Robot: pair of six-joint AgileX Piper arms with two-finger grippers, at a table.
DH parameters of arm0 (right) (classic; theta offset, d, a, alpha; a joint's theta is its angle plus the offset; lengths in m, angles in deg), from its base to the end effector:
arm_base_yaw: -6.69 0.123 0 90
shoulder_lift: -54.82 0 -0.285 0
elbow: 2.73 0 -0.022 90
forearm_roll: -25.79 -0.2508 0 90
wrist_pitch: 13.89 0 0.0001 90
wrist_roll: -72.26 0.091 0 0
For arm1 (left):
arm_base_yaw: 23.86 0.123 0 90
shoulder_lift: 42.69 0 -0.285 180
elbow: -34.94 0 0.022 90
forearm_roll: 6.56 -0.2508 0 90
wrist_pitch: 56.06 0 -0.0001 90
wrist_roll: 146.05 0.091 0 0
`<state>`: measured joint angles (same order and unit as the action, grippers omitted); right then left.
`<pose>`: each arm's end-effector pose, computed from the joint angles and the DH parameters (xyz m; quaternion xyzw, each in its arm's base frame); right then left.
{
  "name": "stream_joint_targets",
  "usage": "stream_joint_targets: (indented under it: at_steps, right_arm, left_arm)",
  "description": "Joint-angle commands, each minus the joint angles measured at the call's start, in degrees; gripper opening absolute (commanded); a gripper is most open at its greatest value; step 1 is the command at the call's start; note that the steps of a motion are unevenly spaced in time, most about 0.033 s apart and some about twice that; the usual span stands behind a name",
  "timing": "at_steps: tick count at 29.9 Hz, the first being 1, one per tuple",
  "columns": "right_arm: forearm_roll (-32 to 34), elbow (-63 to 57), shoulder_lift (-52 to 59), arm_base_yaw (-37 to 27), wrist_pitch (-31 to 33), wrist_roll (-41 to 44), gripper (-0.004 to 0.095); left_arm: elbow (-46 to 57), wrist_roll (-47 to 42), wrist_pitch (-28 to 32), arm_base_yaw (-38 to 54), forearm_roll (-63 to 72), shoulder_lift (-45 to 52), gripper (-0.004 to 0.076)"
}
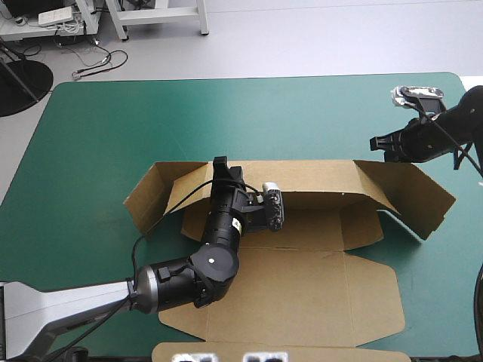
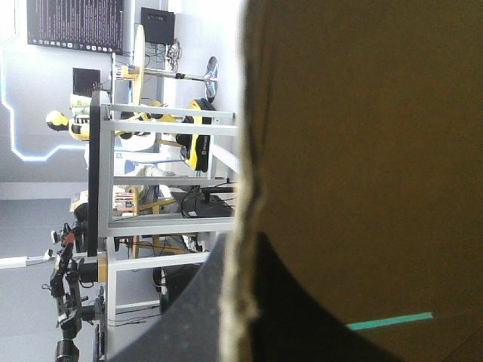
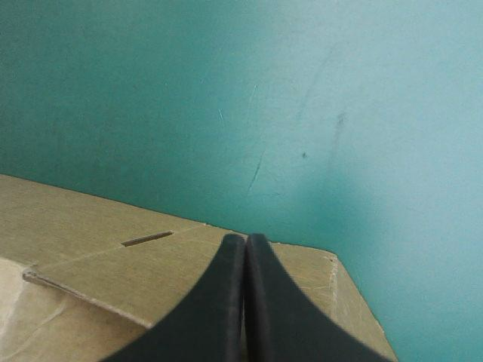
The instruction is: Fold the box
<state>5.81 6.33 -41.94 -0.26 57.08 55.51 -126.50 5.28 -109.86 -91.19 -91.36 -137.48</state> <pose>0.3173 -0.0091 0.3584 -0.0575 0.9664 0.1305 0.2136 0.1868 -0.2573 0.3004 0.5589 0.5816 0.3302 0.4902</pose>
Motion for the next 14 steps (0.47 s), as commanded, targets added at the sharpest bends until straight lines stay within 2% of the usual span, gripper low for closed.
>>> stream_joint_targets:
  at_steps: [1, 14]
  right_arm:
    - [-1.29, -0.74, 1.96, 0.03, -0.22, -1.02, -0.0015]
    - [-3.25, -9.03, 5.32, 0.03, 0.6, -5.21, -0.0015]
  left_arm:
    - [-1.39, -1.38, -1.96, -0.37, -3.23, 2.49, -0.001]
    - [-1.39, -3.98, -1.96, -0.37, -3.23, 2.39, -0.001]
